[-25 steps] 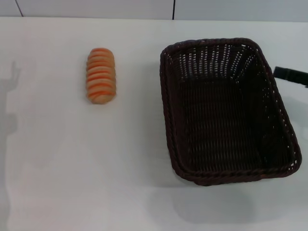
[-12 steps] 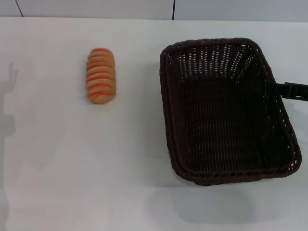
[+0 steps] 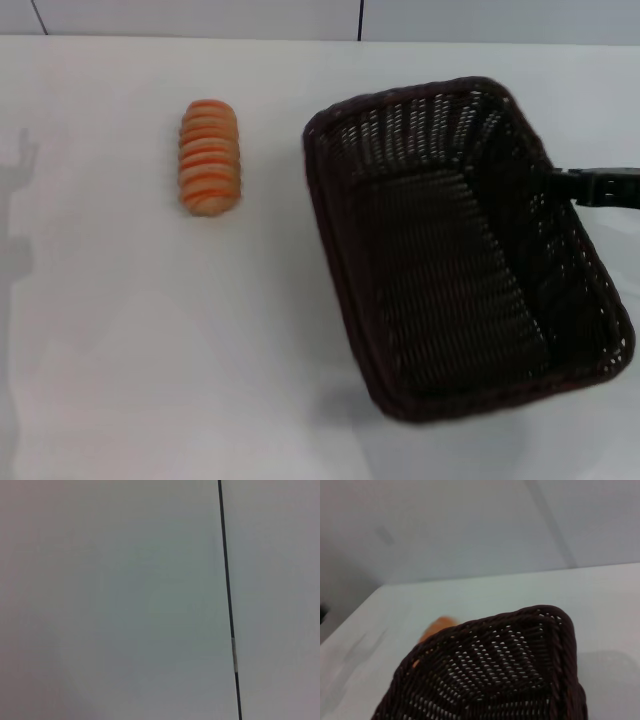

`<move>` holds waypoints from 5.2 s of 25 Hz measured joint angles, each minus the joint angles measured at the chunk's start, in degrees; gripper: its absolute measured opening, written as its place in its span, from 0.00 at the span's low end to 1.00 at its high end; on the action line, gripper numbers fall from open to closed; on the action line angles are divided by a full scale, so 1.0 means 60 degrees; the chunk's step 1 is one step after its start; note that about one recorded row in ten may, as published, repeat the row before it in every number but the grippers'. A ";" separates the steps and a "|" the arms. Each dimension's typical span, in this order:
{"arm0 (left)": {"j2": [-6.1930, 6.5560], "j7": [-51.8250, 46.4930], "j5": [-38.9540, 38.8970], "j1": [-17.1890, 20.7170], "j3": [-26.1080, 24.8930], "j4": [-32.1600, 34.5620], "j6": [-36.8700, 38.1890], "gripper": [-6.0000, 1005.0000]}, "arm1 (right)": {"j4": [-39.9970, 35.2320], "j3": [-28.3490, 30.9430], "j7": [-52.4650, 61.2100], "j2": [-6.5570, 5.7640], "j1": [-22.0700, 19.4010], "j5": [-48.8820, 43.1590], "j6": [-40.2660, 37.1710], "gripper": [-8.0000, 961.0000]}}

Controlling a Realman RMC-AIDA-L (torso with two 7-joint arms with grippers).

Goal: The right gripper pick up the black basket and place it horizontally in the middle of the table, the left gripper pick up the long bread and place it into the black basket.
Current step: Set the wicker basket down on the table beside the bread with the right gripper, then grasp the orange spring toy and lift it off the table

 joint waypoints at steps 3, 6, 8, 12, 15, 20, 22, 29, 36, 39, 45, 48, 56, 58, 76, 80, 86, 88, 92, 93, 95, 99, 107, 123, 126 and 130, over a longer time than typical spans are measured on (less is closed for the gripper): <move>0.0001 0.0002 0.0000 -0.0014 -0.0007 -0.0029 0.0001 0.83 | -0.0360 -0.0398 -0.0088 -0.0071 0.0668 -0.0767 -0.0937 0.28; -0.0007 0.0008 0.0002 -0.0018 0.0001 -0.0041 0.0002 0.83 | -0.0405 -0.0604 -0.0115 -0.0062 0.1209 -0.1286 -0.1329 0.24; -0.0012 0.0009 -0.0002 -0.0018 0.0025 -0.0042 0.0002 0.83 | -0.0417 -0.0867 -0.0138 -0.0054 0.1731 -0.1812 -0.1624 0.23; -0.0026 0.0012 0.0001 -0.0018 0.0049 -0.0033 0.0002 0.83 | -0.0678 -0.1193 -0.0344 0.0025 0.2647 -0.3015 -0.2107 0.21; -0.0030 0.0009 0.0001 0.0011 0.0058 -0.0019 0.0002 0.83 | -0.0803 -0.1286 -0.0558 0.0028 0.2887 -0.3237 -0.2281 0.21; -0.0045 -0.0025 0.0001 0.0050 0.0066 -0.0022 0.0001 0.83 | -0.1110 -0.1546 -0.0779 0.0105 0.3410 -0.4344 -0.2226 0.20; -0.0045 -0.0050 0.0001 0.0050 0.0067 -0.0032 0.0001 0.83 | -0.1153 -0.1636 -0.0845 0.0113 0.3626 -0.4497 -0.2166 0.20; -0.0045 -0.0115 0.0003 -0.0013 0.0064 -0.0034 -0.0177 0.83 | -0.1009 -0.2301 -0.1158 0.0077 0.4349 -0.4652 -0.1836 0.20; -0.0059 -0.0280 0.0004 -0.0021 0.0064 -0.0041 -0.0248 0.83 | -0.0746 -0.3658 -0.1266 0.0073 0.4681 -0.4695 -0.1030 0.20; -0.0059 -0.0363 0.0006 0.0000 0.0064 -0.0045 -0.0250 0.83 | -0.0723 -0.3901 -0.1351 0.0077 0.4783 -0.4750 -0.0835 0.20; -0.0059 -0.0368 0.0031 0.0011 0.0064 -0.0045 -0.0250 0.83 | -0.0720 -0.4382 -0.1608 0.0086 0.4993 -0.4770 -0.0450 0.20; -0.0059 -0.0368 0.0030 0.0000 0.0070 -0.0041 -0.0250 0.83 | -0.0712 -0.4733 -0.1904 0.0101 0.5031 -0.4767 -0.0202 0.20; -0.0059 -0.0368 0.0000 -0.0021 0.0176 -0.0042 -0.0249 0.83 | -0.0967 -0.5498 -0.2059 0.0144 0.4672 -0.4913 0.0560 0.20; -0.0054 -0.0368 0.0000 -0.0047 0.0180 -0.0042 -0.0306 0.83 | -0.1175 -0.5701 -0.2062 0.0185 0.4380 -0.5049 0.0963 0.20; -0.0027 -0.0367 0.0001 -0.0054 0.0181 -0.0032 -0.0498 0.83 | -0.1841 -0.5503 -0.1639 0.0181 0.4054 -0.4811 0.1268 0.83; -0.0027 -0.0367 0.0002 -0.0066 0.0181 -0.0034 -0.0514 0.83 | -0.2254 -0.5400 -0.1353 0.0181 0.3782 -0.4903 0.1483 0.86; -0.0030 -0.0367 0.0015 -0.0083 0.0181 -0.0044 -0.0569 0.83 | -0.3054 -0.4829 0.1430 0.0173 0.2096 -0.6489 0.5739 0.86; -0.0031 -0.0367 0.0039 -0.0108 0.0182 -0.0045 -0.0576 0.82 | -0.3112 -0.4657 0.2091 0.0183 0.1196 -0.6501 0.7326 0.86; -0.0049 -0.0545 0.0069 -0.0156 0.0197 -0.0048 -0.0584 0.82 | -0.3002 -0.4897 0.2929 0.0187 -0.0939 -0.5377 1.0562 0.86; -0.0052 -0.1054 0.0066 -0.0153 0.0331 -0.0141 -0.0577 0.82 | -0.2962 -0.5081 0.2944 0.0182 -0.1410 -0.5041 1.1226 0.86; 0.0002 -0.1496 0.0074 -0.0100 0.0829 -0.0507 -0.0610 0.82 | -0.2829 -0.5556 0.2963 0.0177 -0.2467 -0.4445 1.2637 0.86; 0.0412 -0.1730 0.0182 0.0012 0.1718 -0.2289 -0.2204 0.82 | -0.2598 -0.6446 0.3008 0.0172 -0.4082 -0.3666 1.4495 0.86; 0.0891 -0.0849 0.1260 -0.0368 0.0559 -0.7795 -1.1911 0.82 | -0.2033 -0.6834 0.3052 0.0154 -0.5336 -0.2563 1.5389 0.86; 0.0017 0.1151 0.1244 -0.2126 -0.1683 -0.7676 -1.7653 0.82 | -0.2230 -0.6829 0.2933 0.0136 -0.5366 -0.2556 1.5506 0.86; 0.0018 0.1183 0.1239 -0.2376 -0.1730 -0.7132 -1.7583 0.82 | -0.2240 -0.6848 0.2862 0.0136 -0.5340 -0.2559 1.5568 0.86; 0.0022 0.1230 0.1205 -0.2667 -0.1698 -0.6654 -1.7523 0.82 | -0.2258 -0.6836 0.2832 0.0140 -0.5299 -0.2585 1.5577 0.86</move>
